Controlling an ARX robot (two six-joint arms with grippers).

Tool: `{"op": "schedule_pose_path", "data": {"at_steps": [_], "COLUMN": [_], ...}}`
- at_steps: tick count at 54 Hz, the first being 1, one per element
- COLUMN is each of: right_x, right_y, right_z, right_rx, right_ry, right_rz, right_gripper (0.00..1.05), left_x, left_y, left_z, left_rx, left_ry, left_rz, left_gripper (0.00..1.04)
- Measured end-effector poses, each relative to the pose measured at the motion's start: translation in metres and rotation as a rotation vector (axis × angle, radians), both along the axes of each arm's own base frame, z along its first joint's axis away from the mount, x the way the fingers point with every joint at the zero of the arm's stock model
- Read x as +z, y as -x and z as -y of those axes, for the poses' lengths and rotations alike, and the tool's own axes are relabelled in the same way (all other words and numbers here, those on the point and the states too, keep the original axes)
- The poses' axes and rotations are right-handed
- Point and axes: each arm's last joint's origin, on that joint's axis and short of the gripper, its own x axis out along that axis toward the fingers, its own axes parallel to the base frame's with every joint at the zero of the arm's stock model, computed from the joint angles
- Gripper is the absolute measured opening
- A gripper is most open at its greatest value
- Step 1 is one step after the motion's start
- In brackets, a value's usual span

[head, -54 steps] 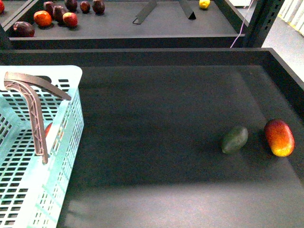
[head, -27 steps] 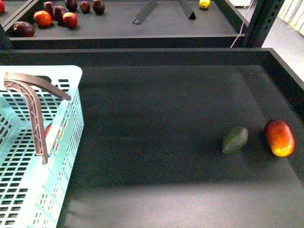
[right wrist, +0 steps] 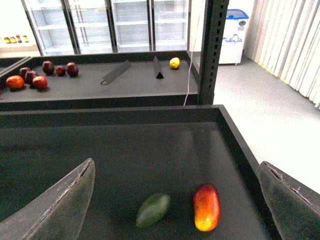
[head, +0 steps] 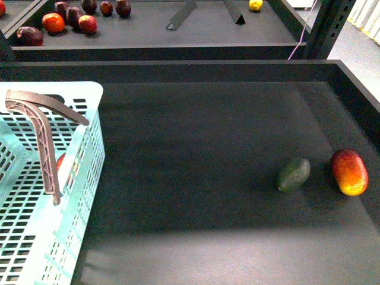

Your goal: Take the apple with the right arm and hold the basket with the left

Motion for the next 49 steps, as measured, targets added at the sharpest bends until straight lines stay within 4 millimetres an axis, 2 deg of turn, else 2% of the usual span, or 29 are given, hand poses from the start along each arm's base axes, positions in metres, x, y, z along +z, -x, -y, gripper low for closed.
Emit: {"op": "schedule_pose_path", "data": {"at_steps": [24, 26, 30, 39, 47, 49], "right_x": [0.0000, 0.0000, 0.0000, 0.0000, 0.0000, 0.0000], "right_y": [0.0000, 0.0000, 0.0000, 0.0000, 0.0000, 0.0000], "right_z": [0.0000, 0.0000, 0.0000, 0.0000, 0.0000, 0.0000], "right_rx": [0.000, 0.000, 0.000, 0.000, 0.000, 0.000], "right_ry": [0.000, 0.000, 0.000, 0.000, 0.000, 0.000], "right_rz": [0.000, 0.000, 0.000, 0.000, 0.000, 0.000], "right_gripper": [0.96, 0.96, 0.96, 0.96, 0.96, 0.96], "left_x": [-0.0001, -0.0001, -0.0001, -0.0001, -0.0001, -0.0001], "left_y": [0.0000, 0.0000, 0.0000, 0.0000, 0.0000, 0.0000], "left_z": [0.0000, 0.0000, 0.0000, 0.0000, 0.0000, 0.0000], "left_rx": [0.000, 0.000, 0.000, 0.000, 0.000, 0.000], "left_ry": [0.000, 0.000, 0.000, 0.000, 0.000, -0.002], "left_rz": [-0.001, -0.001, -0.001, -0.001, -0.001, -0.001], "left_gripper": [0.03, 0.07, 0.21, 0.64, 0.97, 0.99]}}
